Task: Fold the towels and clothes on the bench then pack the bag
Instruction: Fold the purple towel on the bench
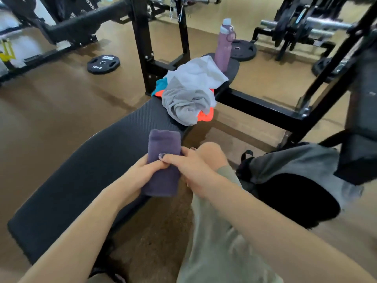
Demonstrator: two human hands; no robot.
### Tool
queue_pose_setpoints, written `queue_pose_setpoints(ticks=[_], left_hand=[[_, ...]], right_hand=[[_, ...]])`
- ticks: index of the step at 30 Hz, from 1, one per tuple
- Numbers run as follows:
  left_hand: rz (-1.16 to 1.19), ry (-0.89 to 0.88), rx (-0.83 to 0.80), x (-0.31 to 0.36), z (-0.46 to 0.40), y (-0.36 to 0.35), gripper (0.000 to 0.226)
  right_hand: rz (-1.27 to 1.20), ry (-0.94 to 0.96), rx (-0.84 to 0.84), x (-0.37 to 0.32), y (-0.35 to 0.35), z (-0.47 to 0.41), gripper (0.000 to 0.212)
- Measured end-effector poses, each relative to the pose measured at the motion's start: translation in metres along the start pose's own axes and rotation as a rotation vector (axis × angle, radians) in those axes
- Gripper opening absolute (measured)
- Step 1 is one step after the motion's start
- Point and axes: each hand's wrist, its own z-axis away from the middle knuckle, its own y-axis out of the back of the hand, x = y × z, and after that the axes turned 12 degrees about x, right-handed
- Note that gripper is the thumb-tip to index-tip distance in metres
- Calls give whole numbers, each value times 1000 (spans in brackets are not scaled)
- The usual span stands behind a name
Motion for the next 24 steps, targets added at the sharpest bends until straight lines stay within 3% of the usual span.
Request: queue_pose_setpoints(ticks=[3,6,10,12,17,21,24], left_hand=[[26,-117,-84,24,9,-46,27],[-28,-213,-137,38,13,-96,44],[-153,-262,-196,40,16,-148,59],[-343,-314,-220,32,20,-171,55],[-399,-248,-344,-8,28,-231,60],[-797,-241,-418,-30,28,-258,40],[-952,-259,-501,-50,24,-277,65]], right_hand=[[-106,103,20,-13,69,5,40],[-227,186,127,-18,120,21,41],[-136,339,264,1,184,40,41],[-26,415,296,21,211,52,32],[403,553,401,85,271,73,30],[730,601,530,140,292,72,49],[910,574,605,172,288,58,60]])
